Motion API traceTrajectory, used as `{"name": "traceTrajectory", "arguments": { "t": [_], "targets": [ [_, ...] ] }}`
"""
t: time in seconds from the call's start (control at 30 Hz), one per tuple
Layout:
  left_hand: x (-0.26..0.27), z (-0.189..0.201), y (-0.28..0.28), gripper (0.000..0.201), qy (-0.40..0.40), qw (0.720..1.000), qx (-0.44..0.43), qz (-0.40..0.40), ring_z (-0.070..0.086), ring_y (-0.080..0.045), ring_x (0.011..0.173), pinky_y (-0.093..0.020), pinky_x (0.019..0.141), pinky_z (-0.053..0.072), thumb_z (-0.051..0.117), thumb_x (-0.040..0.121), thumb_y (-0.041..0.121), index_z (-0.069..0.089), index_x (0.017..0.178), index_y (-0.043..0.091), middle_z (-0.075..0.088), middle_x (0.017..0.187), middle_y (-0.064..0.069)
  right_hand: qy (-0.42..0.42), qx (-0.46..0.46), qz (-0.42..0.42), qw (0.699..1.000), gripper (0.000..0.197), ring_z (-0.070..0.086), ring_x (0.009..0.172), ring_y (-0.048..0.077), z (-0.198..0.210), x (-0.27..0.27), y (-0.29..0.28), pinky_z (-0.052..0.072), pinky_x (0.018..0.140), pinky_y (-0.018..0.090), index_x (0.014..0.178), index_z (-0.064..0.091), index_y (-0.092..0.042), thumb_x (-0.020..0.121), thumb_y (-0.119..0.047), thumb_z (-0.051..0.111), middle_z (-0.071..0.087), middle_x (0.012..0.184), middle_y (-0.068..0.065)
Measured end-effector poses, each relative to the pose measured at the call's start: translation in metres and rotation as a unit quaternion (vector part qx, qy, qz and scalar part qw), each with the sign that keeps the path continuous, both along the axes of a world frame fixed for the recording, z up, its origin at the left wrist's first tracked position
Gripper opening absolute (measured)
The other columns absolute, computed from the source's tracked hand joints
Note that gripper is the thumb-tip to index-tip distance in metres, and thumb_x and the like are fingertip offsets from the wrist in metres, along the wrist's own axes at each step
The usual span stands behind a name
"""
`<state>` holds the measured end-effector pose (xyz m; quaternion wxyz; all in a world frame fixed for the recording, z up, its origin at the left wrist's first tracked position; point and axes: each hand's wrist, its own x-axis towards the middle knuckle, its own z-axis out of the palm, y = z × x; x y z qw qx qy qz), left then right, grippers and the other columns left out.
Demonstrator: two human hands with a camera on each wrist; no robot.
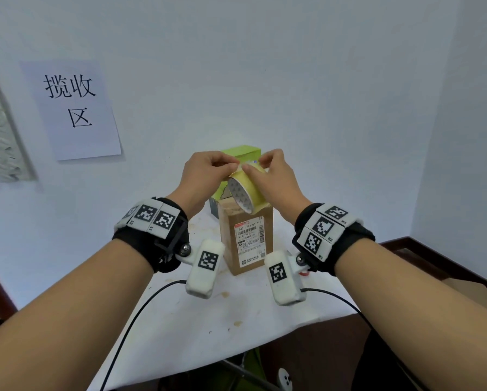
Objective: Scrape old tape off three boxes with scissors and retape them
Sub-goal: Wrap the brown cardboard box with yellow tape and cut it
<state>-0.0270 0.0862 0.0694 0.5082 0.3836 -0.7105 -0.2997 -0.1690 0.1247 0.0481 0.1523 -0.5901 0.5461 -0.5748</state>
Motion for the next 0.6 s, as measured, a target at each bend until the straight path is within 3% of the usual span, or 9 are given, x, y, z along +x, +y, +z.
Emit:
{"name": "traceTrajectory", "arguments": {
  "t": [0.07, 0.13, 0.27, 0.37, 0.47, 0.6],
  "targets": [
    [0.002, -0.001, -0.001, 0.009, 0.014, 1.0, 0.018, -0.009, 0.064, -0.01, 0.082, -0.021, 0.079, 0.052, 0.068, 0.087, 0.01, 0.073, 0.086, 0.017, 0.07, 0.089, -0.001, 0.017, 0.069, 0.027, 0.997, 0.04, 0.058, 0.089, 0.022, 0.0, 0.0, 0.0, 0.048, 0.076, 0.034, 0.102, 0.054, -0.005, 0.092, -0.044, 0.053, 0.062, 0.098, 0.006],
    [0.003, -0.001, 0.001, 0.007, 0.008, 0.999, 0.041, -0.035, 0.061, -0.01, 0.081, -0.018, 0.075, 0.051, 0.067, 0.087, 0.008, 0.07, 0.086, 0.014, 0.068, 0.088, 0.0, 0.029, 0.091, 0.053, 0.994, 0.049, 0.061, 0.085, 0.028, -0.002, 0.001, 0.0, 0.051, 0.079, 0.042, 0.103, 0.059, 0.003, 0.094, -0.044, 0.05, 0.066, 0.102, 0.019],
    [0.003, 0.0, 0.003, 0.005, 0.017, 0.996, 0.067, -0.059, 0.059, -0.006, 0.074, -0.014, 0.064, 0.048, 0.07, 0.085, 0.008, 0.066, 0.082, 0.011, 0.063, 0.082, 0.001, 0.054, 0.087, 0.045, 0.994, 0.052, 0.052, 0.076, 0.022, 0.0, 0.006, 0.004, 0.042, 0.068, 0.033, 0.097, 0.058, 0.008, 0.094, -0.043, 0.049, 0.059, 0.087, 0.016],
    [0.001, -0.002, 0.003, 0.007, 0.021, 0.997, 0.061, -0.044, 0.057, 0.0, 0.064, -0.011, 0.059, 0.046, 0.073, 0.083, 0.009, 0.067, 0.08, 0.011, 0.064, 0.077, 0.003, 0.089, 0.126, 0.039, 0.987, 0.04, 0.049, 0.079, 0.022, 0.007, 0.005, 0.003, 0.038, 0.068, 0.03, 0.082, 0.051, -0.008, 0.095, -0.045, 0.047, 0.052, 0.088, 0.008],
    [-0.001, -0.008, 0.003, 0.007, 0.022, 0.998, 0.045, -0.033, 0.053, -0.004, 0.064, -0.015, 0.063, 0.045, 0.073, 0.083, 0.013, 0.068, 0.078, 0.014, 0.063, 0.074, 0.004, 0.126, 0.172, 0.036, 0.976, 0.032, 0.051, 0.089, 0.021, 0.015, 0.002, 0.003, 0.04, 0.072, 0.03, 0.1, 0.045, -0.017, 0.095, -0.049, 0.045, 0.051, 0.1, 0.007],
    [-0.004, -0.016, 0.004, 0.006, 0.01, 0.999, 0.033, -0.02, 0.054, 0.003, 0.06, -0.015, 0.065, 0.043, 0.073, 0.083, 0.016, 0.069, 0.078, 0.017, 0.064, 0.072, 0.007, 0.179, 0.213, 0.027, 0.96, 0.039, 0.054, 0.091, 0.024, 0.02, -0.001, 0.009, 0.042, 0.073, 0.031, 0.111, 0.048, -0.015, 0.096, -0.051, 0.043, 0.055, 0.104, 0.011]
  ]
}}
